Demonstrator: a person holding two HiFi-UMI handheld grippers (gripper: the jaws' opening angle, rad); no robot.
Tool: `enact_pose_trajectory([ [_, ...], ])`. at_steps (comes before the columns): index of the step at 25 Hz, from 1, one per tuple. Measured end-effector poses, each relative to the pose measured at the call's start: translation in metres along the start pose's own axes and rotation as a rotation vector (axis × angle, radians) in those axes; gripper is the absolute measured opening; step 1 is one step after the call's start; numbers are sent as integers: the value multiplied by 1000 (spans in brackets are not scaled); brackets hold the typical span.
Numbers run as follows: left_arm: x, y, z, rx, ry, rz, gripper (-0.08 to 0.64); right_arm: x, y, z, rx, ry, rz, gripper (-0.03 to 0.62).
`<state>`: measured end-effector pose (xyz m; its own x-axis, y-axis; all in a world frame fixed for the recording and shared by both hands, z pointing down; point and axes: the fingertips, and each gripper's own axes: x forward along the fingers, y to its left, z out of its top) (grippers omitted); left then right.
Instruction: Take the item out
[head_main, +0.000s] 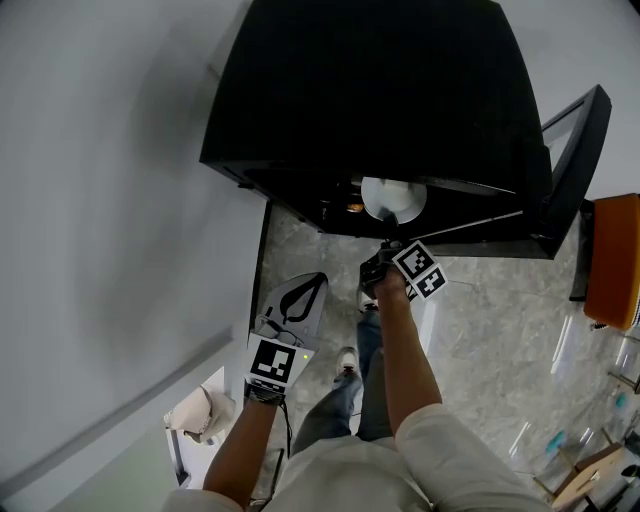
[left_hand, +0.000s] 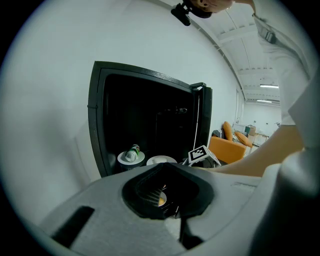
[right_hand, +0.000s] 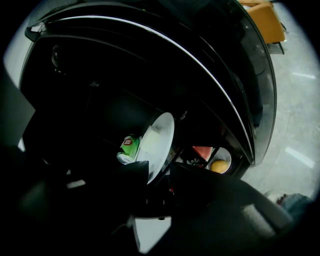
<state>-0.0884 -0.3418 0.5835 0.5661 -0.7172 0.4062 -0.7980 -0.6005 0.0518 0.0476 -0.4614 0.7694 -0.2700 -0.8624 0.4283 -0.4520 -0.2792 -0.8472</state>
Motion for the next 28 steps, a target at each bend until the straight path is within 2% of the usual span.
enact_pose_trajectory([
  [4, 0, 5, -10, -23, 29, 7, 5, 9, -1, 2, 40, -12, 10, 143],
  [7, 1, 9, -10, -20, 18, 9, 5, 14, -1, 5, 66, -22, 15, 137],
  [12, 0, 10, -13, -12, 24, 13, 5, 17, 4, 7, 98, -33, 38, 71],
  [14, -2, 10, -14, -14, 32, 18, 5, 17, 4, 8, 135, -44, 47, 63],
  [20, -9, 12, -11, -20, 26, 37, 5, 13, 3, 6, 248, -71, 86, 37],
  [28, -14, 9, 2, -3, -14, 52, 5, 0, 4, 4, 295, -58, 123, 28],
])
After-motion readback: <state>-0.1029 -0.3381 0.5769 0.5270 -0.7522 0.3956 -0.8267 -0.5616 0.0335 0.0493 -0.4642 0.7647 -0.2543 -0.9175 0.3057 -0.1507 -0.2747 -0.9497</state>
